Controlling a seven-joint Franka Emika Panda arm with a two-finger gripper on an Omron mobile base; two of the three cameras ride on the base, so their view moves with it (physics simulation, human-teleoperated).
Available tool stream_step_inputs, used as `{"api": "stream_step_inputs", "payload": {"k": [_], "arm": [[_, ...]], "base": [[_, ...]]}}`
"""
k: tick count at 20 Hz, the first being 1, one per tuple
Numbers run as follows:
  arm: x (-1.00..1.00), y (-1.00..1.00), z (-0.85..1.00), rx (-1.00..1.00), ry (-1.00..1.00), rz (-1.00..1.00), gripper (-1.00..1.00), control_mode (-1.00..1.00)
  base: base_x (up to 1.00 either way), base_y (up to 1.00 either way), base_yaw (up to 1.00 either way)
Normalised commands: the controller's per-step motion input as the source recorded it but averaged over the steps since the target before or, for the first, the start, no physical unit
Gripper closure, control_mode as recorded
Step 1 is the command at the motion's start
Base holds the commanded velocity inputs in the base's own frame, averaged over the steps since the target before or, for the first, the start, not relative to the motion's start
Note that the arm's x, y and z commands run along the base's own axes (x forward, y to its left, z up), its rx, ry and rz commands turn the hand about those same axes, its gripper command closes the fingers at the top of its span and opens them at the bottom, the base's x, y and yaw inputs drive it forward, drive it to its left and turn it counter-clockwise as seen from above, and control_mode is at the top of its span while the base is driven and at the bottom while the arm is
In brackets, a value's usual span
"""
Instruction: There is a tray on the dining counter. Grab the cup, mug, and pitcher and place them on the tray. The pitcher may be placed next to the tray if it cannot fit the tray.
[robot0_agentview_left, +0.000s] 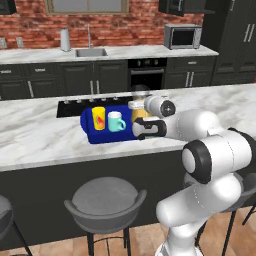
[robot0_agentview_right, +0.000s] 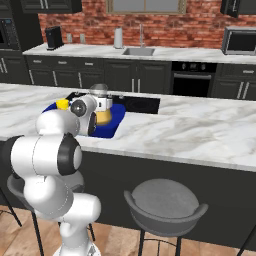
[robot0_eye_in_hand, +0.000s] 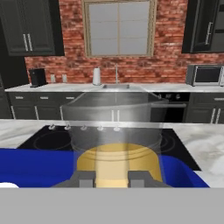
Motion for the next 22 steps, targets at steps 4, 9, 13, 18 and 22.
{"api": "stream_step_inputs", "payload": {"k": [4, 9, 13, 18, 22], "arm": [[0.00, 0.00, -0.16, 0.00, 0.03, 0.00, 1.00, -1.00], [0.00, 0.00, 0.00, 0.00, 0.01, 0.00, 1.00, -1.00], [0.00, 0.00, 0.00, 0.00, 0.00, 0.00, 1.00, -1.00], [0.00, 0.00, 0.00, 0.00, 0.00, 0.00, -1.00, -1.00], [0.00, 0.00, 0.00, 0.00, 0.00, 0.00, -1.00, -1.00]], "base": [[0.00, 0.00, 0.00], [0.00, 0.00, 0.00], [0.00, 0.00, 0.00], [0.00, 0.00, 0.00], [0.00, 0.00, 0.00]]}}
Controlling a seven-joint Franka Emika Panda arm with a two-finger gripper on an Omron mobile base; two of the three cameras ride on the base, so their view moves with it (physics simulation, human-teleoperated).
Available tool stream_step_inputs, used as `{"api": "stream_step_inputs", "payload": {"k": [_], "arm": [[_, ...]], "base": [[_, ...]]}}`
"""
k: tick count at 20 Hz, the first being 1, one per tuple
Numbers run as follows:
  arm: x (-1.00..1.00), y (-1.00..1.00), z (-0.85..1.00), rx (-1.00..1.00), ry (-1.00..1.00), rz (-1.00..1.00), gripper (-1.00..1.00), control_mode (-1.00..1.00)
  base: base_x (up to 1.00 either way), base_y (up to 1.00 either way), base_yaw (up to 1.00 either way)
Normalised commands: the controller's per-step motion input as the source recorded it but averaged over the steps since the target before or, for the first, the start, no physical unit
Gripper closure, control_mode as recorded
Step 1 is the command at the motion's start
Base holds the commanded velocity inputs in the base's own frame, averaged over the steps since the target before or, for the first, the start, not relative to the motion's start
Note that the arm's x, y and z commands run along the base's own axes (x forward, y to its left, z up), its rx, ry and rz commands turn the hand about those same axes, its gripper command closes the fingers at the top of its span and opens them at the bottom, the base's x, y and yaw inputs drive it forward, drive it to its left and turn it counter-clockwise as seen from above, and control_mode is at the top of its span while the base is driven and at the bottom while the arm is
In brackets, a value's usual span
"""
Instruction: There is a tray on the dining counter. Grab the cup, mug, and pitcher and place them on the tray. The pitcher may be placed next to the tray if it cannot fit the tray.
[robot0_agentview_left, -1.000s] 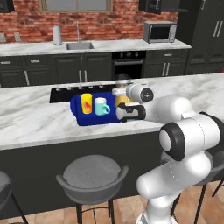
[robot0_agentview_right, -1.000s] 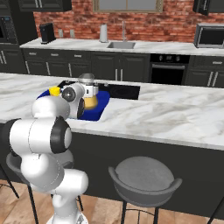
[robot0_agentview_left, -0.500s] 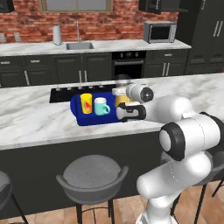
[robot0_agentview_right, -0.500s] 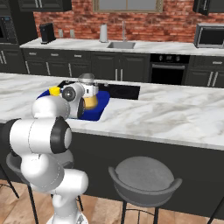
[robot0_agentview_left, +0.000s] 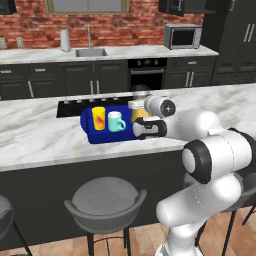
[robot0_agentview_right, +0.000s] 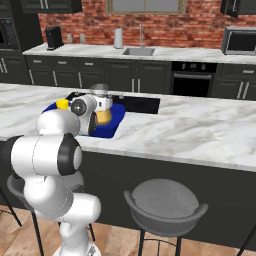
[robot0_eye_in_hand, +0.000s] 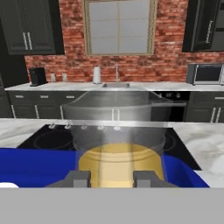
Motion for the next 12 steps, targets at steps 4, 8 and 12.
{"api": "stream_step_inputs", "payload": {"k": [4, 8, 12], "arm": [[0.00, 0.00, 0.00, 0.00, 0.00, 0.00, -1.00, -1.00], [0.00, 0.00, 0.00, 0.00, 0.00, 0.00, -1.00, -1.00], [0.00, 0.00, 0.00, 0.00, 0.00, 0.00, -1.00, -1.00]], "base": [[0.00, 0.00, 0.00], [0.00, 0.00, 0.00], [0.00, 0.00, 0.00]]}}
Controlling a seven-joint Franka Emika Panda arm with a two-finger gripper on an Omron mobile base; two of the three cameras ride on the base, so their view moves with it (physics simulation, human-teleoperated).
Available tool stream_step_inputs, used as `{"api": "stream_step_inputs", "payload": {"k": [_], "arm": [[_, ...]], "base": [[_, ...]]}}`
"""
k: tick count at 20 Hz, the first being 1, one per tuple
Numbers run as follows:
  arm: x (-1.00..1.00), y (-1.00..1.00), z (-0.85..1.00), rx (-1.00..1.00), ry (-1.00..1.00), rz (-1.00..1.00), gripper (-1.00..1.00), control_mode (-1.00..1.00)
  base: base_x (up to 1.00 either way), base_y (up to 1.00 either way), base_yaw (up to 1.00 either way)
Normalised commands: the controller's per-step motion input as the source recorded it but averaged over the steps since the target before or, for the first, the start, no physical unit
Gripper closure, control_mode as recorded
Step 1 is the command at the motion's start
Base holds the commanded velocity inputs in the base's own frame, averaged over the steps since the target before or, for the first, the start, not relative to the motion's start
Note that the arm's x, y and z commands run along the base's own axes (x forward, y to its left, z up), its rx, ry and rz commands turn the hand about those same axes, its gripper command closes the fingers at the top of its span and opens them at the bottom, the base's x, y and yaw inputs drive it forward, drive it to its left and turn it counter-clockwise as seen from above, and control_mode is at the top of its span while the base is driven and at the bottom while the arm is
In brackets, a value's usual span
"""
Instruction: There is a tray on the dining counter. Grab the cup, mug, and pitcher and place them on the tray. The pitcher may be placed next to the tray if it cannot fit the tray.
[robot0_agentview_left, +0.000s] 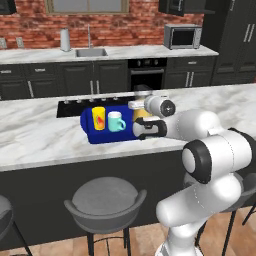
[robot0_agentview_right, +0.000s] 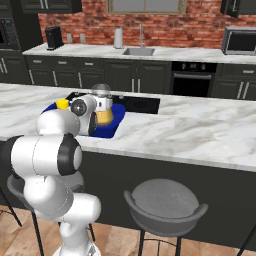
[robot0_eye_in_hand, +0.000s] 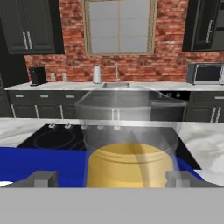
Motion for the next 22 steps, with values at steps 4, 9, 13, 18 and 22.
{"api": "stream_step_inputs", "payload": {"k": [4, 9, 13, 18, 22], "arm": [[-0.05, 0.06, 0.00, 0.00, 0.00, 0.00, -1.00, -1.00], [-0.28, 0.03, 0.12, 0.00, 0.00, 0.00, -1.00, -1.00], [-0.15, 0.00, 0.20, 0.00, 0.00, 0.00, -1.00, -1.00], [-0.01, 0.00, 0.05, 0.00, 0.00, 0.00, -1.00, -1.00], [0.01, 0.00, -0.02, 0.00, 0.00, 0.00, -1.00, -1.00]], "base": [[0.00, 0.00, 0.00], [0.00, 0.00, 0.00], [0.00, 0.00, 0.00], [0.00, 0.00, 0.00], [0.00, 0.00, 0.00]]}}
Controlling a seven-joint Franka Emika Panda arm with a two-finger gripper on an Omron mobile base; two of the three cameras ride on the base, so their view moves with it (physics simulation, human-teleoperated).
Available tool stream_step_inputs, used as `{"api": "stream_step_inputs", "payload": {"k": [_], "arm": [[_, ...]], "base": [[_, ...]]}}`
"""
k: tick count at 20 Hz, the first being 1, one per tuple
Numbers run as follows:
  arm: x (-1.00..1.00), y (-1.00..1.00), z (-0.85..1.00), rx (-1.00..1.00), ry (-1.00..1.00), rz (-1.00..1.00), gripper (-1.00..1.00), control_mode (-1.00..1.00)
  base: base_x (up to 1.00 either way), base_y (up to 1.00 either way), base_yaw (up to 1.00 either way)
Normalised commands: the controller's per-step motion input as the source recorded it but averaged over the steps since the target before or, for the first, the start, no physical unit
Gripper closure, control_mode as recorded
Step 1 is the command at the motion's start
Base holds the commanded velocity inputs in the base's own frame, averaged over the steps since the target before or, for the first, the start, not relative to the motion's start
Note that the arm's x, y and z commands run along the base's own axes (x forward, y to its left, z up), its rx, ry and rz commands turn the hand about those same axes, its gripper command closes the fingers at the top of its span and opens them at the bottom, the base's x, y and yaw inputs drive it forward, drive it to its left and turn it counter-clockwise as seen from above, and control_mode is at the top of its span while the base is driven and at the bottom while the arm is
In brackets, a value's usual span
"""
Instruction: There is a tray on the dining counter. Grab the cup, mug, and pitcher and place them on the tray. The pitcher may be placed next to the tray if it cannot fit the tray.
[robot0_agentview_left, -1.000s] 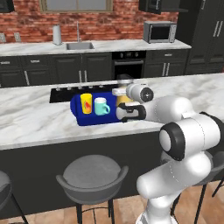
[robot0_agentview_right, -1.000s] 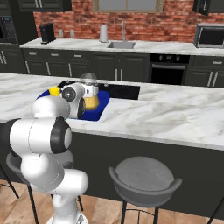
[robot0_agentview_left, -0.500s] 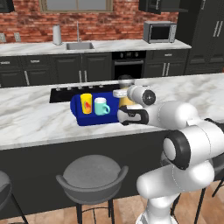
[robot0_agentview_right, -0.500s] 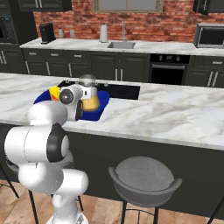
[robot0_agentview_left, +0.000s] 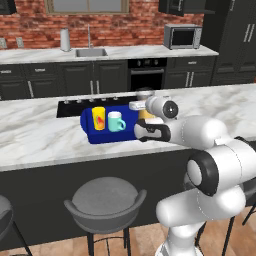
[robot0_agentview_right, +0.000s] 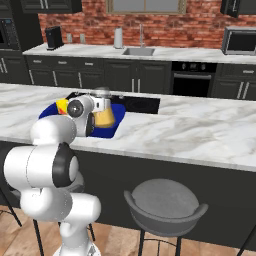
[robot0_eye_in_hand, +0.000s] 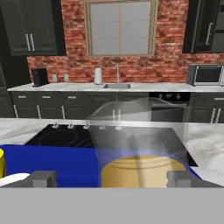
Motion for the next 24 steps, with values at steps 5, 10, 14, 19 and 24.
{"api": "stream_step_inputs", "payload": {"k": [5, 10, 14, 19, 24], "arm": [[0.01, 0.00, -0.10, -0.01, -0.02, -0.01, -1.00, -1.00], [0.03, 0.00, -0.15, -0.01, -0.02, -0.14, -1.00, -1.00], [0.00, 0.00, -0.12, 0.00, 0.00, -0.09, -1.00, -1.00], [0.00, 0.00, -0.07, 0.00, 0.00, 0.00, -1.00, -1.00], [0.00, 0.00, -0.03, 0.00, 0.00, -0.01, -1.00, -1.00]], "base": [[0.00, 0.00, 0.00], [0.00, 0.00, 0.00], [0.00, 0.00, 0.00], [0.00, 0.00, 0.00], [0.00, 0.00, 0.00]]}}
